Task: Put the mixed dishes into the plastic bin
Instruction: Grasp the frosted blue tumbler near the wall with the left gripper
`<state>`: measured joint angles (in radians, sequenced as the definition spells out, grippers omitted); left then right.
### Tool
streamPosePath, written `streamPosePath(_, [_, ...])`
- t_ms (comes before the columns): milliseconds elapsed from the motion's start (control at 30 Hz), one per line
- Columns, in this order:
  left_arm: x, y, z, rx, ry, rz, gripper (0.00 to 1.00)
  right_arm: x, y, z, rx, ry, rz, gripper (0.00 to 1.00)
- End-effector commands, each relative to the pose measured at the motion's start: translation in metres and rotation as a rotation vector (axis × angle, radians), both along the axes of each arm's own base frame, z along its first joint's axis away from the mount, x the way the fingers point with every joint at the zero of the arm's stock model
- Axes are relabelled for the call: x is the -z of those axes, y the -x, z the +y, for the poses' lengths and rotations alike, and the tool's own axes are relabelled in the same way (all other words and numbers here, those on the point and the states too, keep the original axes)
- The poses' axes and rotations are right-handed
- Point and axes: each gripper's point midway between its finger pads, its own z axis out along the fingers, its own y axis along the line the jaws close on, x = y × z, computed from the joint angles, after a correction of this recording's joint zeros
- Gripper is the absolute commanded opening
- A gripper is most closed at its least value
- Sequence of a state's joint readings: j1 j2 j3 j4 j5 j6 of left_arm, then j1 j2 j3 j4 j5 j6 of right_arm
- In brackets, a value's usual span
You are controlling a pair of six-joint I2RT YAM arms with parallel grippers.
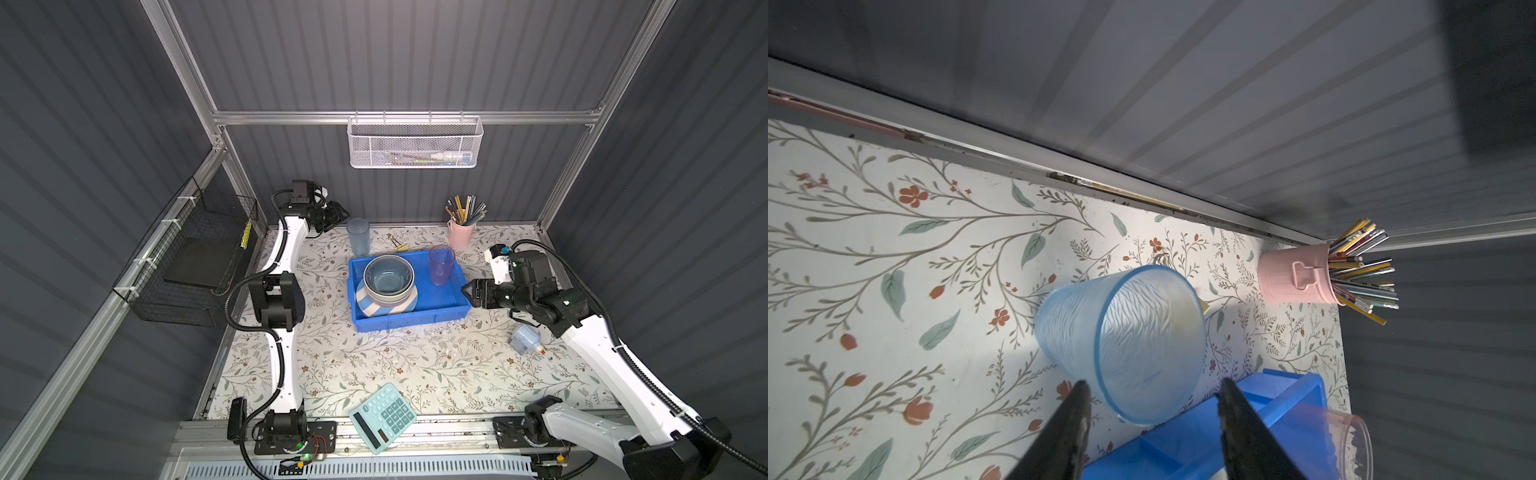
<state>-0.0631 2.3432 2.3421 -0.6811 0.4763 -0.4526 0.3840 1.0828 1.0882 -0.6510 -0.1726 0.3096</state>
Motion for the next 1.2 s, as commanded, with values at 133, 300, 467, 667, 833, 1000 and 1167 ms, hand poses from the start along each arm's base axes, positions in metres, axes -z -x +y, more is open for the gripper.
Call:
streamPosePath(133, [0.034, 0.005, -0.016, 0.057, -0.025, 0.067, 0.50, -0.004, 0.003, -0.003, 0.011, 0.001, -0.006, 0.78])
streamPosePath(300, [0.046, 0.008, -0.023, 0.074, -0.063, 0.090, 0.49, -0.004, 0.003, -0.005, 0.017, 0.003, -0.004, 0.78])
streamPosePath(467, [0.060, 0.013, -0.016, 0.049, -0.132, 0.128, 0.45, -0.002, 0.003, -0.005, 0.017, 0.007, -0.002, 0.78])
streamPosePath(667, [0.067, 0.017, -0.013, 0.043, -0.169, 0.153, 0.34, 0.001, 0.001, -0.004, 0.020, 0.006, 0.006, 0.78])
streamPosePath(833, [0.071, 0.020, -0.009, 0.028, -0.215, 0.164, 0.30, 0.000, 0.000, -0.003, 0.019, 0.004, 0.005, 0.78])
streamPosePath(1000, [0.070, 0.023, -0.005, 0.020, -0.233, 0.172, 0.21, 0.001, 0.000, -0.003, 0.017, 0.006, 0.006, 0.78])
streamPosePath(1167, [0.065, 0.027, -0.008, 0.027, -0.217, 0.168, 0.16, 0.000, -0.001, -0.003, 0.017, 0.006, 0.001, 0.78])
